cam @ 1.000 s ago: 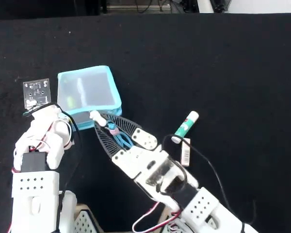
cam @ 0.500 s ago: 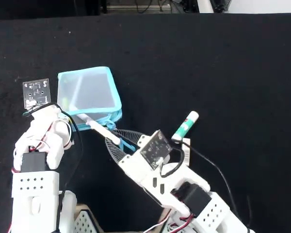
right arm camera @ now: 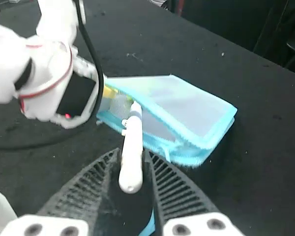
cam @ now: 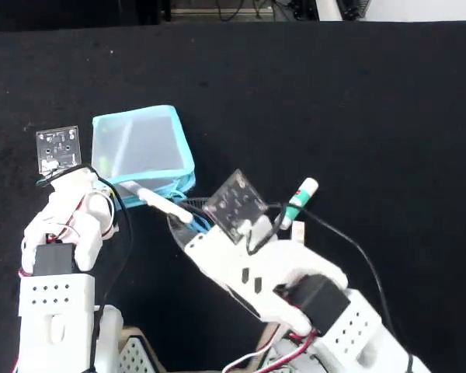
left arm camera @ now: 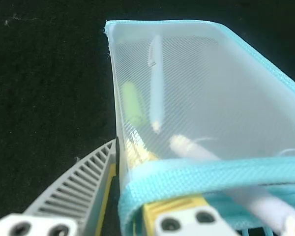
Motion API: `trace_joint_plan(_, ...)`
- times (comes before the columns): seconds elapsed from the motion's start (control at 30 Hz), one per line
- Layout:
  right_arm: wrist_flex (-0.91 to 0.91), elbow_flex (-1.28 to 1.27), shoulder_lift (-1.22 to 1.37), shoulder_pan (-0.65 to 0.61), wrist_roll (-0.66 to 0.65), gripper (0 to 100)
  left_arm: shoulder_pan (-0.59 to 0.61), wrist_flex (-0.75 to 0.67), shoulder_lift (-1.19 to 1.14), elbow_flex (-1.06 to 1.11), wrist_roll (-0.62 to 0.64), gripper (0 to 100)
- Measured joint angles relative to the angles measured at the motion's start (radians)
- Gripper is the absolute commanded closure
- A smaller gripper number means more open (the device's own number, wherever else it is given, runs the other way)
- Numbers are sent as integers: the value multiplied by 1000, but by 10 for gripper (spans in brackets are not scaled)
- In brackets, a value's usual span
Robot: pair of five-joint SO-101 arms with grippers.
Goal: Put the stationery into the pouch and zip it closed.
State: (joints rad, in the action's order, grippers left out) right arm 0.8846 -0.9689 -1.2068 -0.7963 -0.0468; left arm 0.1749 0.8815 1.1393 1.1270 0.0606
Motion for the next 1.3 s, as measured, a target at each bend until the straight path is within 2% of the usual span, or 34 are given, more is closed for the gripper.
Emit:
trace_joint_plan(0.1,41,77,83,37,0,988,0,0,0,0,0,970)
trace_joint_plan(0.27,143,199,172,209,2,988,-5,0,-2,0,0,970)
trace_joint_plan(0.37,175,224,173,229,-25,988,-5,0,-2,0,0,970)
trace_joint_plan(0.6,155,206,184,127,-48,988,-3,0,-2,0,0,970)
trace_joint_plan(0.97,-184,-37,184,-21,-51,987,2,-2,-5,0,0,970)
trace_joint_plan(1.17,-341,-54,184,-112,-54,987,2,-2,-3,0,0,970)
trace_joint_plan(1.3,-377,-54,184,-152,-54,987,3,-2,-2,0,0,970)
